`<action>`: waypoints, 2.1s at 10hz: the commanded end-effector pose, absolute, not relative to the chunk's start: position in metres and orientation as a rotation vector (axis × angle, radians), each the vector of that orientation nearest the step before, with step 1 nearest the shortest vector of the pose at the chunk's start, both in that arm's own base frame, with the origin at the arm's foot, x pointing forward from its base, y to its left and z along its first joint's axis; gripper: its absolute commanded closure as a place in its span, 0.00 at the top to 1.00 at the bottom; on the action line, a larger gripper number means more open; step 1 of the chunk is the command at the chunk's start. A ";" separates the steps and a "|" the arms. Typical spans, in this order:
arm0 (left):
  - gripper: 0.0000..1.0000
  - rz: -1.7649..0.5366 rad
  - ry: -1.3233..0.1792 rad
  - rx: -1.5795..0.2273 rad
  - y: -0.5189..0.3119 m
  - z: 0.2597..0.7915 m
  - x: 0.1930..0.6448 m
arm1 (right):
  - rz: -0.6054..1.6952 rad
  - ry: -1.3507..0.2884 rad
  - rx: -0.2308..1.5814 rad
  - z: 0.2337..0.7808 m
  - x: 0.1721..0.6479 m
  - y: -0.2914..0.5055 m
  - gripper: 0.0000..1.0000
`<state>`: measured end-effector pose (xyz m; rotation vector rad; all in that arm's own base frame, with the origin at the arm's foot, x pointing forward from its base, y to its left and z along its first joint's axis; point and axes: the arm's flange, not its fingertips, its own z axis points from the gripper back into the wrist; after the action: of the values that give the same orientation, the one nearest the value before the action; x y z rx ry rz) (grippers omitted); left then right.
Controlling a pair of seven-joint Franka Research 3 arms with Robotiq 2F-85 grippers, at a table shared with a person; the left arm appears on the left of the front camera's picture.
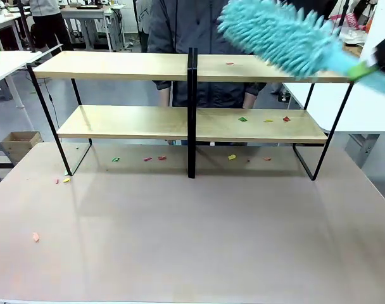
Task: Clean the shelves.
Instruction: Clean a randomly selected level of the Shelf with the Duster, then clean another randomly selected level of the Shelf with the Duster.
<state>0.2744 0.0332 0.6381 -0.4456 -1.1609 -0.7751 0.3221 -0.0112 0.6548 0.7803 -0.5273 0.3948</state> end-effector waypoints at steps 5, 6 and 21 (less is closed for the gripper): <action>1.00 -0.784 -1.163 -0.452 0.033 0.636 0.275 | 0.355 -0.646 0.860 0.711 0.336 -0.056 0.12; 1.00 -0.784 -1.163 -0.452 0.033 0.636 0.275 | 0.306 -0.678 0.830 0.708 0.340 -0.052 0.12; 1.00 -0.784 -1.163 -0.452 0.033 0.636 0.275 | 0.343 -0.631 0.849 0.709 0.326 -0.061 0.12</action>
<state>0.2744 0.0332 0.6380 -0.4457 -1.1607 -0.7752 0.3277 -0.0614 0.7071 0.8380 -0.6152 0.3270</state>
